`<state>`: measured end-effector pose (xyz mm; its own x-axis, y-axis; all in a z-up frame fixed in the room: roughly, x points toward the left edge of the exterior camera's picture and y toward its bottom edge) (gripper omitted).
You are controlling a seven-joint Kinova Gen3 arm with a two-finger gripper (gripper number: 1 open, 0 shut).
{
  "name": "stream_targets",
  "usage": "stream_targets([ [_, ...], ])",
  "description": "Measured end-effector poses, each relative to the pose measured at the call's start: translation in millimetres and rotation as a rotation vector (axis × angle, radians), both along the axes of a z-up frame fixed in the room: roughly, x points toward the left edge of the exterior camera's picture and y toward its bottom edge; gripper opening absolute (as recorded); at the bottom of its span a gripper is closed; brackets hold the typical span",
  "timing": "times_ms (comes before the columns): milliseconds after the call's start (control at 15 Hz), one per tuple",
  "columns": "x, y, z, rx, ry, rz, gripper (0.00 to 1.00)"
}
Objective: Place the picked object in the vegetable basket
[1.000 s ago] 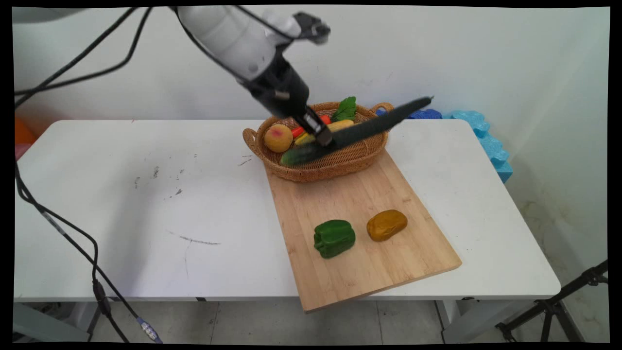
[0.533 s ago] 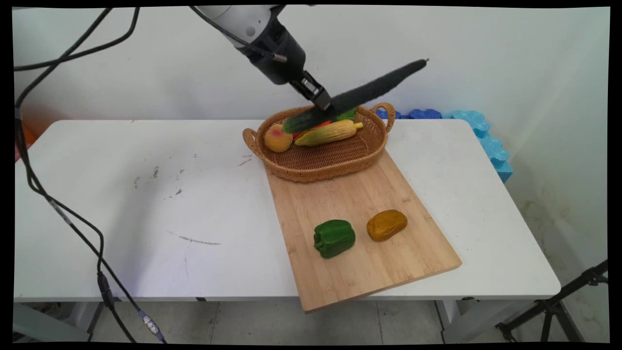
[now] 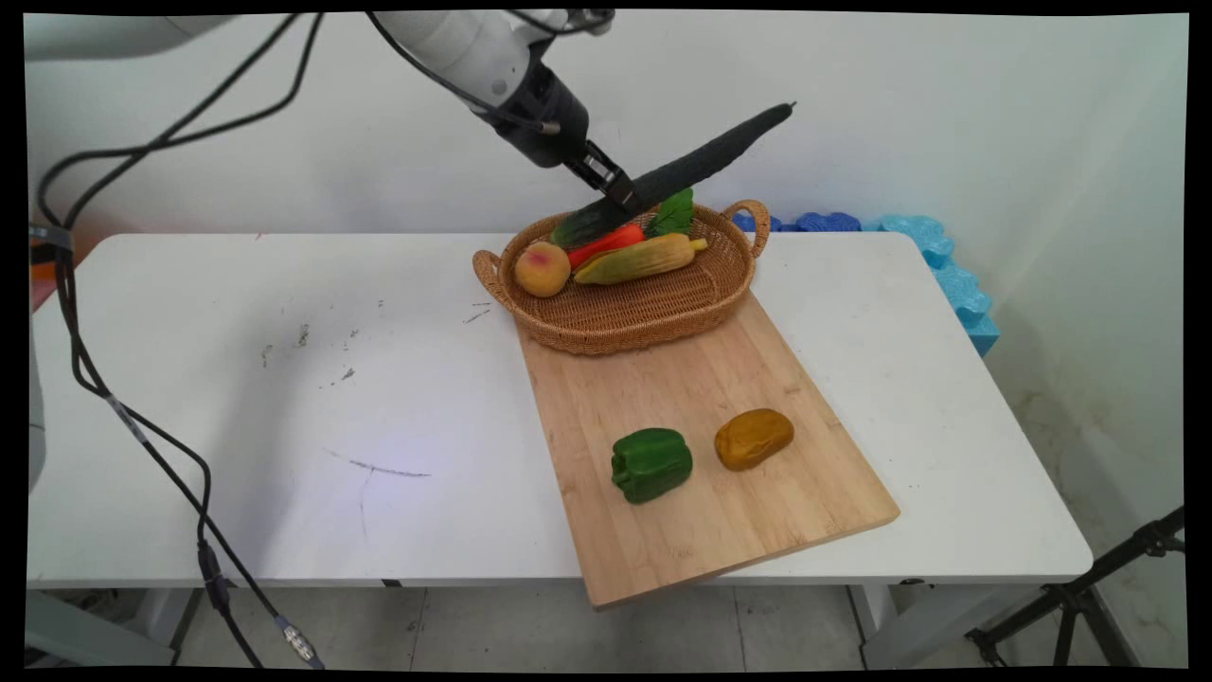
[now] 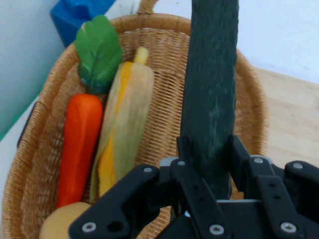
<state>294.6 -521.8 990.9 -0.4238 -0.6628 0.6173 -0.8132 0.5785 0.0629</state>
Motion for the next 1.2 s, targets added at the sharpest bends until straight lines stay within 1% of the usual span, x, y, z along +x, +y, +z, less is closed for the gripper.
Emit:
stream_targets([
  [133, 2, -9, -19, -0.012, 0.003, 0.012, 0.0],
  [200, 2, -12, -25, -0.016, 0.004, 0.015, 0.0],
  [267, 3, -19, -40, -0.024, 0.005, 0.02, 0.0],
  [467, 2, -30, -67, -0.036, 0.008, 0.028, 0.0],
  [667, 0, -38, -90, -0.045, 0.016, 0.033, 0.0],
  [867, -3, -43, -107, -0.053, 0.029, 0.039, 0.0],
  [1133, -5, -46, -119, -0.059, 0.039, 0.044, 0.0],
  [1200, -5, -47, -124, -0.063, 0.044, 0.047, 1.0],
])
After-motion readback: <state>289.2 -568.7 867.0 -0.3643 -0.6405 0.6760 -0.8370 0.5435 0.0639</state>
